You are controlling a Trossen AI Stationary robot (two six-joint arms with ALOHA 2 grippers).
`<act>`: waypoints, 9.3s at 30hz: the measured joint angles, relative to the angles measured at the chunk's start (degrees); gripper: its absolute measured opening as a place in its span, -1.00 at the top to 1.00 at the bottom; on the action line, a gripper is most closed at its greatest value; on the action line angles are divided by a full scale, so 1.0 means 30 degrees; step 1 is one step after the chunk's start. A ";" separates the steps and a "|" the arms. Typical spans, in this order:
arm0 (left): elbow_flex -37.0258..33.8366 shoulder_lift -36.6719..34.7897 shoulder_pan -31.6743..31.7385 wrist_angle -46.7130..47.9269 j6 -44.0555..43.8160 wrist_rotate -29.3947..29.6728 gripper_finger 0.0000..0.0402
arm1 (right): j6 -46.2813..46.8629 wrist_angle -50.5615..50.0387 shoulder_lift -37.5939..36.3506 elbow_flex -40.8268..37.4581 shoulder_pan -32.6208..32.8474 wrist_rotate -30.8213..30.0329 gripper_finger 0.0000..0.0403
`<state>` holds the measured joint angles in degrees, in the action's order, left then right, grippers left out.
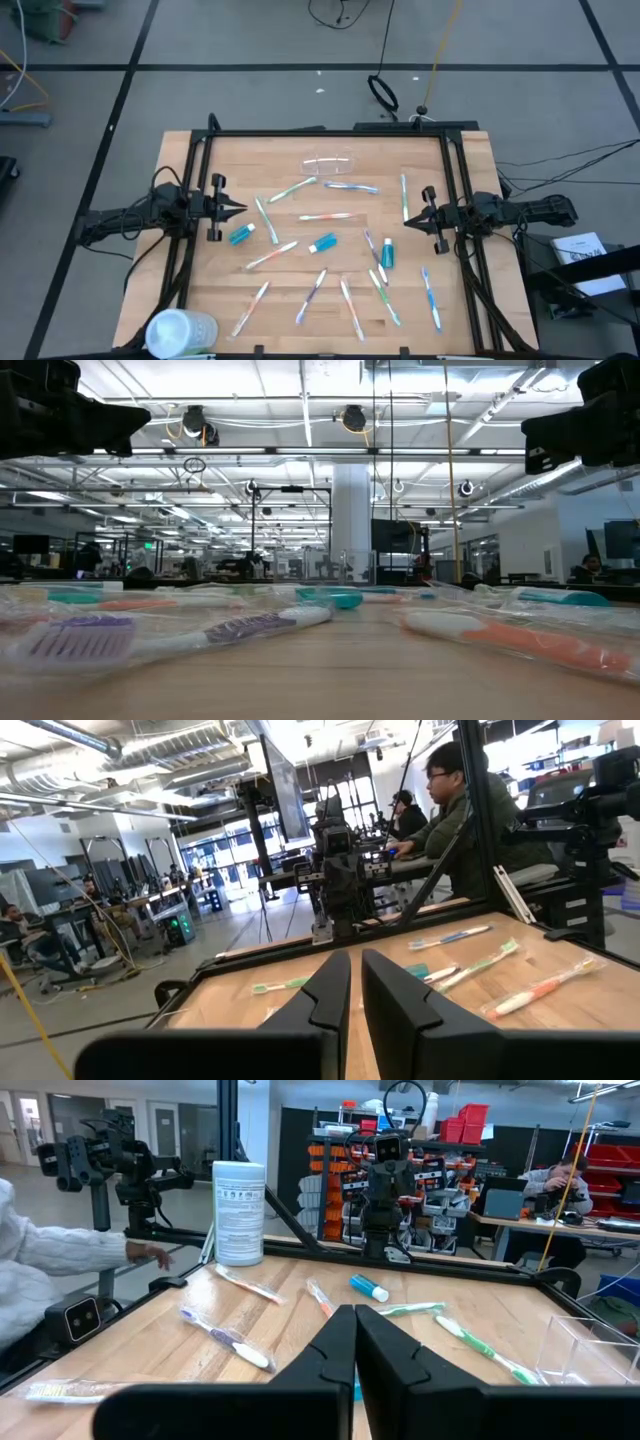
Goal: Pick & Place toothbrushing station
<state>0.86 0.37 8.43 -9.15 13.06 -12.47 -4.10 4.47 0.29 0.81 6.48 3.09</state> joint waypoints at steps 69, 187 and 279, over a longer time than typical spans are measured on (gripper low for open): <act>0.0000 0.0003 -0.0007 -0.0874 -1.0636 -0.0342 0.81 | 0.1012 0.0904 0.0003 -0.0002 0.0000 -0.2010 1.00; 1.6729 3.3237 0.2062 0.4852 -0.8477 0.6758 0.97 | 0.5136 1.6123 2.4010 0.2940 -0.3794 -0.6499 1.00; 1.6593 2.2383 0.0578 1.4321 -0.8461 0.9526 -0.05 | 0.5139 1.5300 2.4010 0.2933 -0.3745 -0.6504 0.74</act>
<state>50.64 67.52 10.16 33.82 -12.32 16.11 11.32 50.37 72.31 9.61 -4.75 -16.42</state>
